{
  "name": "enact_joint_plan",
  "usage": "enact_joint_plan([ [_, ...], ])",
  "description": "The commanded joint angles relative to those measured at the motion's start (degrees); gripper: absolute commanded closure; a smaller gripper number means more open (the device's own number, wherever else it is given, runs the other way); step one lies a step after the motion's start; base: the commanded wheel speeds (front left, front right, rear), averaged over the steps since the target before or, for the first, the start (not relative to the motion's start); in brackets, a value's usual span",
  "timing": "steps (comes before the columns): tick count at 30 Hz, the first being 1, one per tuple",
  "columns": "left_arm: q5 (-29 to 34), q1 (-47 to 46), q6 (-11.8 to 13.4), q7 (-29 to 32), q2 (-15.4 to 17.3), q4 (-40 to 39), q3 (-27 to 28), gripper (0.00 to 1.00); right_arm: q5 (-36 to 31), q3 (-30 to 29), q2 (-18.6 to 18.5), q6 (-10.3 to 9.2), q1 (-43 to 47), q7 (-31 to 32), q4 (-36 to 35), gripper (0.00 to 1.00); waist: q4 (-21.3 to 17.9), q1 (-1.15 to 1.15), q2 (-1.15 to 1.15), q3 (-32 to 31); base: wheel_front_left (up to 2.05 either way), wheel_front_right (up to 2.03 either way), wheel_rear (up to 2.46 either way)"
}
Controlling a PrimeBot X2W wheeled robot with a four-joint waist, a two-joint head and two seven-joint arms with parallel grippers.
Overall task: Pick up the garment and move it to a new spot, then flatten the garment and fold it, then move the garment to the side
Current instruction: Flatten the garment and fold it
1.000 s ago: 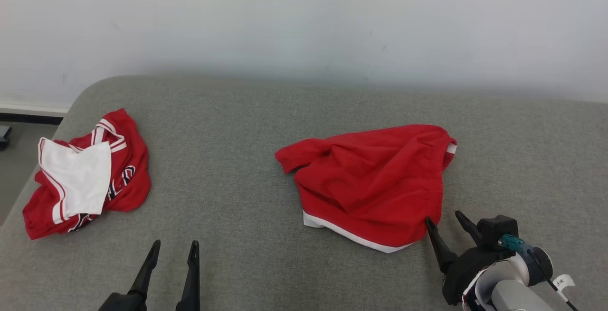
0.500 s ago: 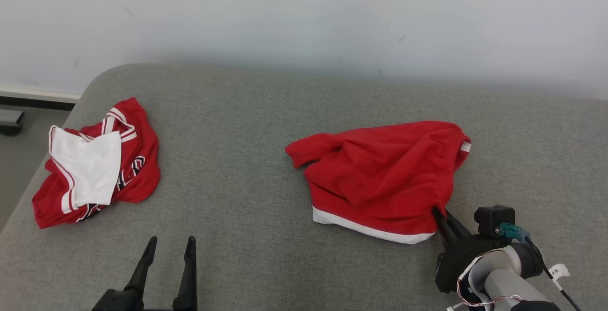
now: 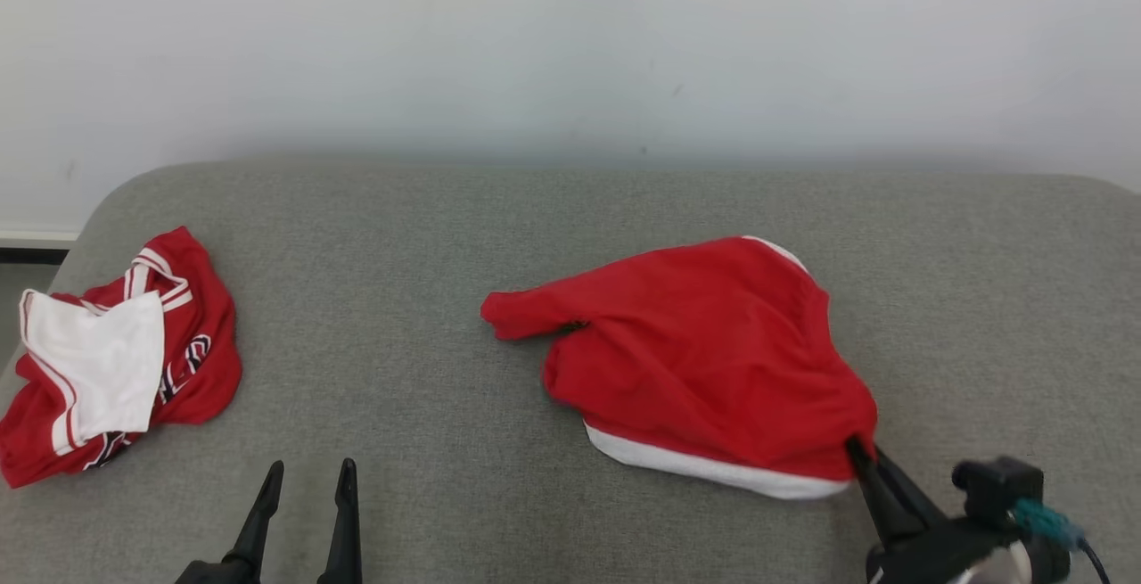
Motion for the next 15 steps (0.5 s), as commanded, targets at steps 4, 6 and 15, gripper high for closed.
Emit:
enact_joint_plan([
  [4,-0.50,0.54,0.08,-0.21,-0.32,-0.03,-0.30,0.00,1.42,-2.35,-1.12,-0.13,7.00,2.77,-6.23,1.00,-0.50,0.00,0.00,-0.10,0.00,0.00,0.00],
  [6,-0.44,0.70,0.08,-0.22,-0.36,-0.21,-0.53,0.00,1.72,-3.99,-1.00,-0.13,10.59,4.58,-9.79,1.00,-0.31,0.00,0.00,-0.07,0.00,0.00,0.00],
  [15,-0.34,1.05,0.08,-0.21,-0.62,-0.34,-1.14,0.00,-4.82,-11.24,2.76,-0.13,15.52,13.97,-21.43,1.00,1.15,0.00,0.00,-0.12,0.00,0.00,0.00],
])
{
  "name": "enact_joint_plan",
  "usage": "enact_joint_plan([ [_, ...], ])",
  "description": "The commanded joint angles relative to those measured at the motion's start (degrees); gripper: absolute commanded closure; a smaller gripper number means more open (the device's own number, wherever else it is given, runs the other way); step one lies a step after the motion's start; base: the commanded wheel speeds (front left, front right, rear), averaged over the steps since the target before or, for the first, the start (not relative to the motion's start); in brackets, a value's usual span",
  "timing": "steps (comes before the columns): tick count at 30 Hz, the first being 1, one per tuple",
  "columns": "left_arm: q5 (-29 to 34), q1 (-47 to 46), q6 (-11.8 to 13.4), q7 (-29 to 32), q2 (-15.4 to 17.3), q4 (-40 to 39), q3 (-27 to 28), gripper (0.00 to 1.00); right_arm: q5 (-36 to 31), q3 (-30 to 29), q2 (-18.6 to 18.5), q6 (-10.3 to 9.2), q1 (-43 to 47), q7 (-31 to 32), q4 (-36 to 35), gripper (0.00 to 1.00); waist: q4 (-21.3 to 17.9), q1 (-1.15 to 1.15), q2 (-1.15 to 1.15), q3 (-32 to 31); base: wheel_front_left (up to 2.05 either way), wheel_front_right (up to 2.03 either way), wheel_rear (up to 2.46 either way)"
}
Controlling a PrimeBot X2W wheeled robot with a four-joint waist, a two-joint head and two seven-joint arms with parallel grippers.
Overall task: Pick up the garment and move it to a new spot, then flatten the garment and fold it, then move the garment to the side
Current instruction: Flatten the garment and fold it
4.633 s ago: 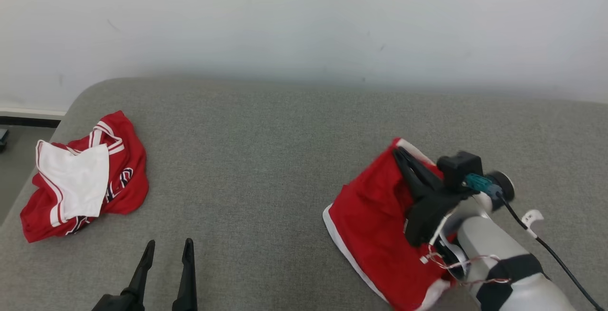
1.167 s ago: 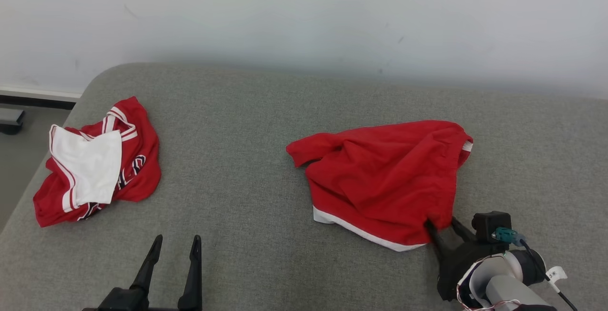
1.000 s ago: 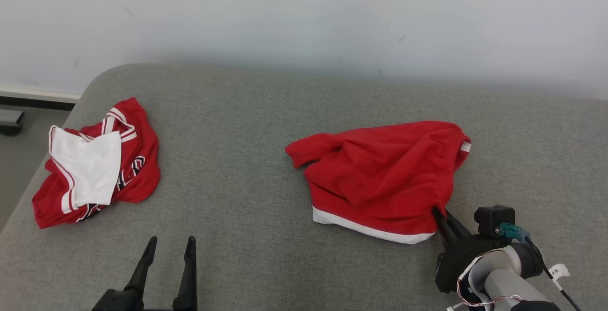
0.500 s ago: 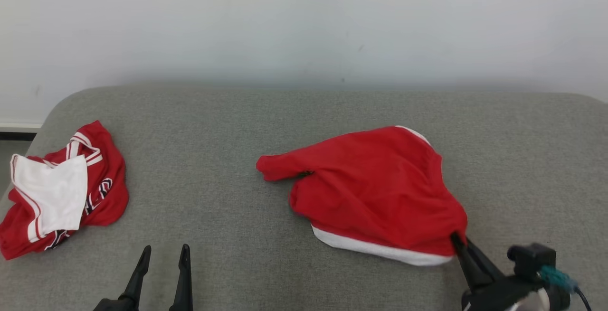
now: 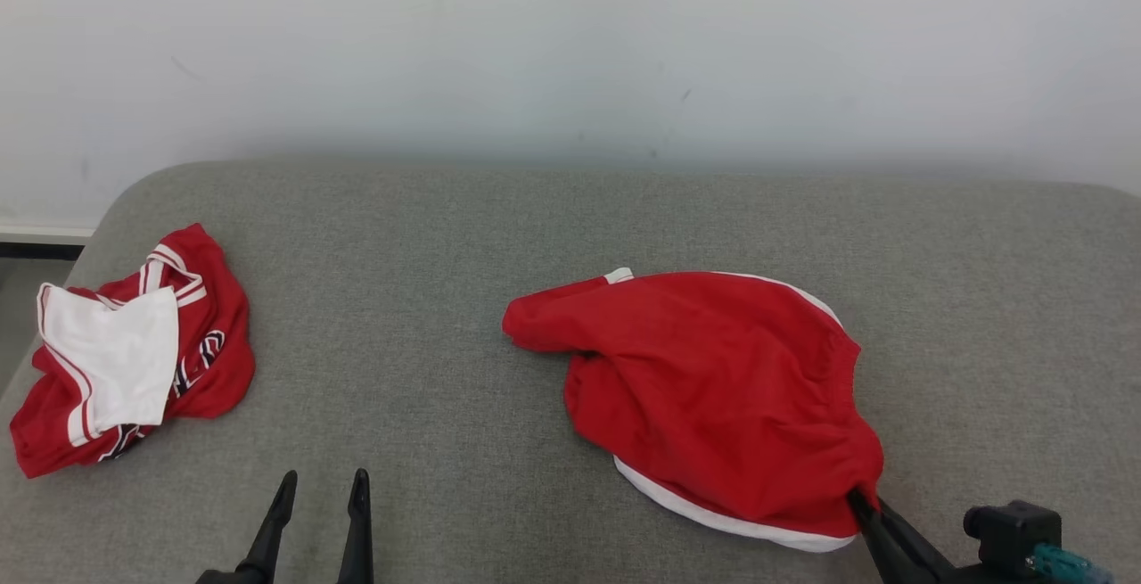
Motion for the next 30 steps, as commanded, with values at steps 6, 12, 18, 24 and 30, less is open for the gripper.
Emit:
enact_joint_plan([
  [6,-0.42,-1.03,0.08,-0.20,-0.32,0.12,-1.32,0.00,-4.90,-0.60,2.40,-0.13,-6.96,4.13,3.66,1.00,2.39,0.00,0.00,0.60,0.00,0.00,0.00],
  [12,-0.55,-1.97,0.08,-0.20,-0.40,0.64,-2.97,0.00,-7.24,0.47,3.70,-0.13,-15.89,2.90,15.61,1.00,5.00,0.00,0.00,0.92,0.00,0.00,0.00],
  [18,-0.66,-1.93,0.08,-0.20,-0.46,0.94,-3.46,0.00,-7.30,2.43,5.03,-0.13,-21.95,-1.52,26.87,0.00,6.56,0.00,0.00,0.68,0.00,0.00,0.00],
  [24,-0.50,-0.48,0.08,-0.20,-0.48,0.73,-2.08,0.00,-5.06,5.38,4.52,-0.13,-21.56,-9.16,28.07,0.00,5.30,0.00,0.00,-0.48,0.00,0.00,0.00],
  [30,-0.32,0.43,0.08,-0.20,-0.49,0.34,-0.94,0.00,-2.06,6.86,1.65,-0.13,-17.01,-12.57,21.75,0.00,2.16,0.00,0.00,-1.02,0.00,0.00,0.00],
])
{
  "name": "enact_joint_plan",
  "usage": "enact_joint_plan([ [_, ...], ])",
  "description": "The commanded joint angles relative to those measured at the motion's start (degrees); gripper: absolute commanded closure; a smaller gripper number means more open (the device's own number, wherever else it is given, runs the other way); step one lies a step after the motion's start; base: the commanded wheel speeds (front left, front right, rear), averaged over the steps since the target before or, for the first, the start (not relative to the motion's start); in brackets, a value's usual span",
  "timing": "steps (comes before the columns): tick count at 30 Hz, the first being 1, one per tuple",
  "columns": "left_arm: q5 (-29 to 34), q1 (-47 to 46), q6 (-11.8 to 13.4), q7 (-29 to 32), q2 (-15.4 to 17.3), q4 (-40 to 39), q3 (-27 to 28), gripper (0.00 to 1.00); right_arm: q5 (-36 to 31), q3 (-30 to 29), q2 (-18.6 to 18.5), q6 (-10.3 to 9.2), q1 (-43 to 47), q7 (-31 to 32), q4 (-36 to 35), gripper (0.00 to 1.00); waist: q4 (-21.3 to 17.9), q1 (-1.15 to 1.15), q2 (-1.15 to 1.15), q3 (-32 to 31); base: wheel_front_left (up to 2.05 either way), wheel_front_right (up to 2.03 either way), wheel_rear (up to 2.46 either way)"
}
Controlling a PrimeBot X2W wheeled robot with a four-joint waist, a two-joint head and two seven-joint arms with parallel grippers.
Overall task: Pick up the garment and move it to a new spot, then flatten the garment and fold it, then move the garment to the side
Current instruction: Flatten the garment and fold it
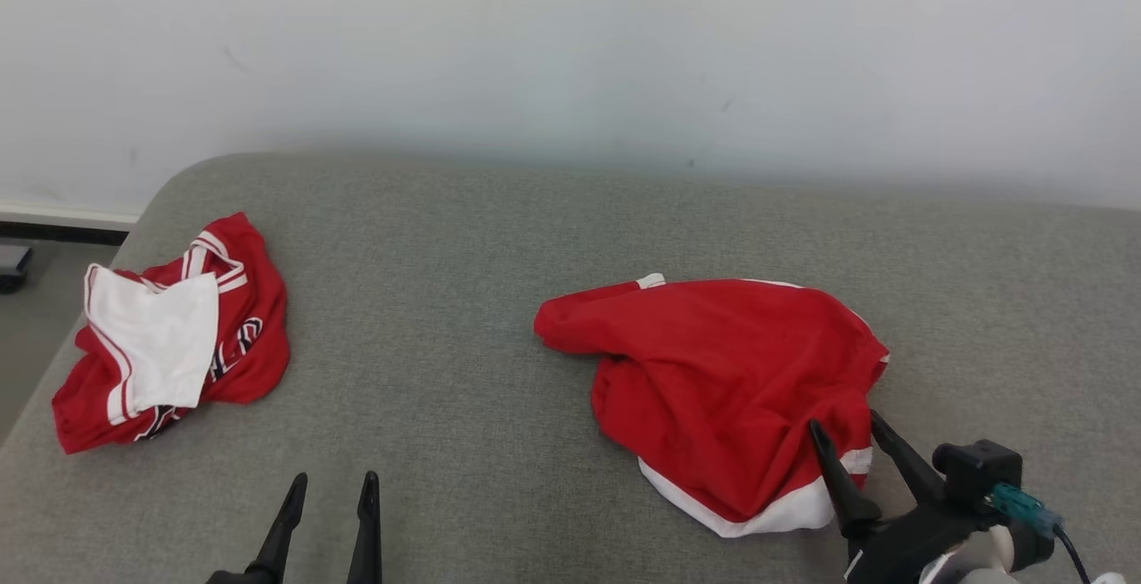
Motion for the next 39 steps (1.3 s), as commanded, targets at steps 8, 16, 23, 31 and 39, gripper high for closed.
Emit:
enact_joint_plan([
  [8,-0.22,-0.28,0.08,-0.20,-0.16,-0.23,0.15,0.00,1.47,-3.60,-3.05,-0.13,8.39,-0.47,-7.51,0.00,-3.64,0.00,0.00,-0.25,0.00,0.00,0.00],
  [16,-0.68,0.19,0.08,-0.19,0.11,-0.03,0.31,0.00,-0.63,-8.95,-1.57,-0.13,12.93,-0.94,-11.19,0.00,-4.58,0.00,0.00,-0.27,0.00,0.00,0.00],
  [23,-0.48,-0.75,0.08,-0.19,0.84,-0.02,-0.26,0.00,-3.97,-10.96,1.30,-0.13,13.48,-1.41,-14.53,0.00,-6.33,0.00,0.00,-0.11,0.00,0.00,0.00],
  [31,-0.91,-2.00,0.08,-0.19,1.76,0.57,-0.91,0.00,-7.61,-12.28,5.24,-0.13,15.21,-1.55,-17.97,0.00,-8.26,0.00,0.00,0.18,0.00,0.00,0.00],
  [39,-1.47,-3.76,0.08,-0.19,2.46,2.22,-3.69,0.00,-9.04,-11.73,6.44,-0.13,14.57,-1.58,-18.80,0.00,-8.94,0.00,0.00,0.81,0.00,0.00,0.00],
])
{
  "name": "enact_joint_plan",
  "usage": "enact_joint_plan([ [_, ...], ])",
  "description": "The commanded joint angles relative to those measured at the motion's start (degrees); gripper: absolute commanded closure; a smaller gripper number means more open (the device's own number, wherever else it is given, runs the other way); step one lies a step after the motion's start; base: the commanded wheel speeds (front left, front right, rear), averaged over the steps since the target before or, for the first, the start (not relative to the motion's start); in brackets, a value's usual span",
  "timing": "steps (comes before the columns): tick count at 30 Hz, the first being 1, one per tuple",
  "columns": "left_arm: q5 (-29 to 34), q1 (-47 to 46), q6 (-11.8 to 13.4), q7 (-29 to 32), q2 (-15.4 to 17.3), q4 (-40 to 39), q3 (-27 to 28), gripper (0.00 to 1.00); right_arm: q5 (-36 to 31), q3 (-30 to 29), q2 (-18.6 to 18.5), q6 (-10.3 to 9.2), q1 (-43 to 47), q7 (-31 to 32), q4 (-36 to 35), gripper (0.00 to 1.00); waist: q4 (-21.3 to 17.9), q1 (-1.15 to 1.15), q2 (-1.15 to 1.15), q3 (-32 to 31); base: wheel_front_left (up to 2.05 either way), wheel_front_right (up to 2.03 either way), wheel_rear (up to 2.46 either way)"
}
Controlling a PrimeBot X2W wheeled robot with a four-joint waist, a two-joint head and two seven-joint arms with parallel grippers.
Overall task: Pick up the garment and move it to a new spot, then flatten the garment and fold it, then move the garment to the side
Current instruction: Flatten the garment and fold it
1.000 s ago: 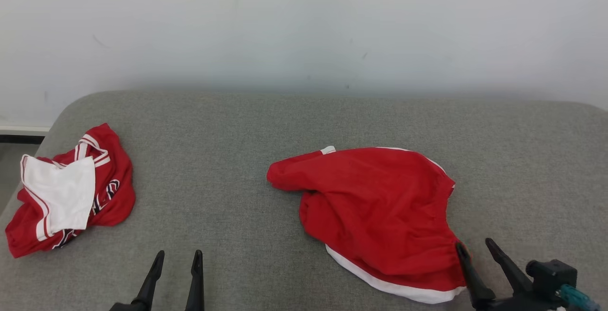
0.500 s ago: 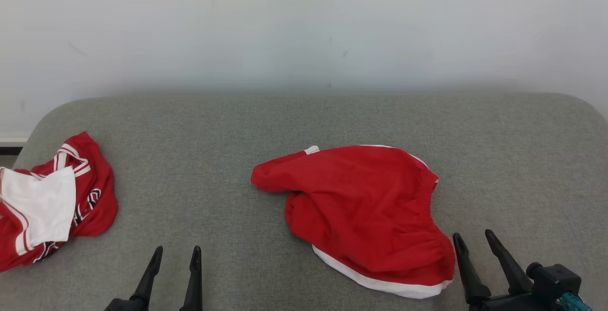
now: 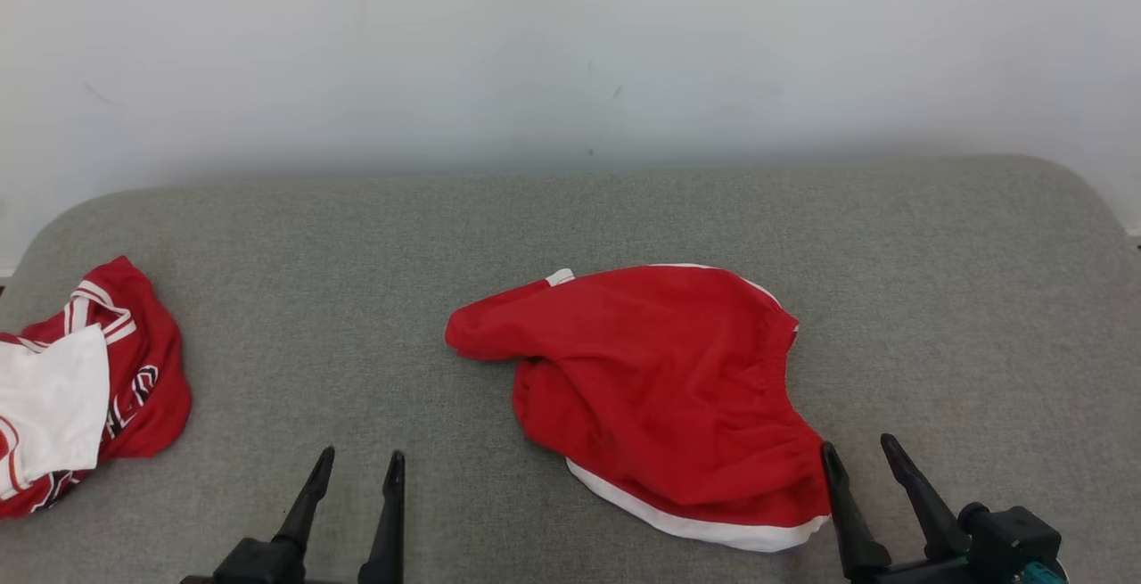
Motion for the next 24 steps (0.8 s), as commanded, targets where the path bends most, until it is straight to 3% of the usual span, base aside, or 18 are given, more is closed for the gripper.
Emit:
enact_joint_plan([
  [1,-0.32,-0.93,0.08,-0.19,0.12,0.32,-0.60,0.00,-0.34,0.16,0.43,-0.13,-0.37,-0.28,-0.13,0.00,-0.37,0.00,0.00,0.29,0.00,0.00,0.00],
  [13,-4.24,-11.89,0.09,-0.19,3.13,10.20,-9.09,0.00,-1.41,2.07,2.54,-0.13,-4.20,-0.28,0.29,0.00,-7.57,0.00,0.00,5.44,0.00,0.00,0.00],
  [24,-8.69,-20.23,0.09,-0.19,6.96,21.11,-12.72,0.00,-2.40,0.88,4.52,-0.13,-6.13,-0.28,0.53,0.00,-12.69,0.00,0.00,9.97,0.00,0.00,0.00],
])
